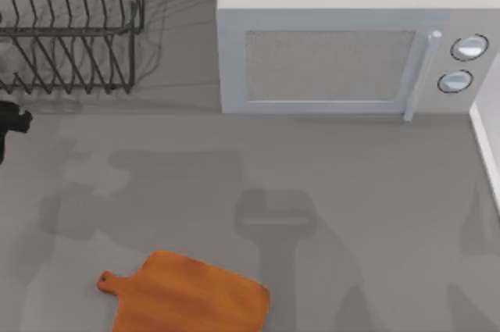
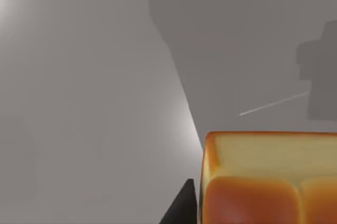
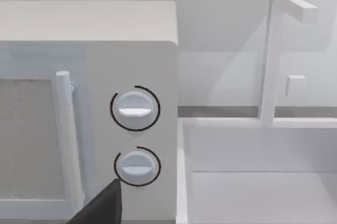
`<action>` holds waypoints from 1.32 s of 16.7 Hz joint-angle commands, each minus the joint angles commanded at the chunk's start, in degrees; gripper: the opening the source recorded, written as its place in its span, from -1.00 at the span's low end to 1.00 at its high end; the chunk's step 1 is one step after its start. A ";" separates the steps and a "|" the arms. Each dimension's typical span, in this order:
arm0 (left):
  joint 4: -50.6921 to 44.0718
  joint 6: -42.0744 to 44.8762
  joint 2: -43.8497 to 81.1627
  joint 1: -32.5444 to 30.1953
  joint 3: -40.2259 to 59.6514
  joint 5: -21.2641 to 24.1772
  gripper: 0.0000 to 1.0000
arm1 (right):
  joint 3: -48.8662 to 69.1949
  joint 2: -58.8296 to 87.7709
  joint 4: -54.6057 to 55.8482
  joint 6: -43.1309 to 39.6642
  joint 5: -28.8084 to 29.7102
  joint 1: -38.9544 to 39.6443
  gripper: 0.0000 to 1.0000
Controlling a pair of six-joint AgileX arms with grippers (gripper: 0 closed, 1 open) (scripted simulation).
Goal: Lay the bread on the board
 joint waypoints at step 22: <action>1.31 -113.00 -3.41 -34.55 -11.84 0.52 -1.00 | 0.00 0.00 0.00 0.00 0.00 0.00 1.00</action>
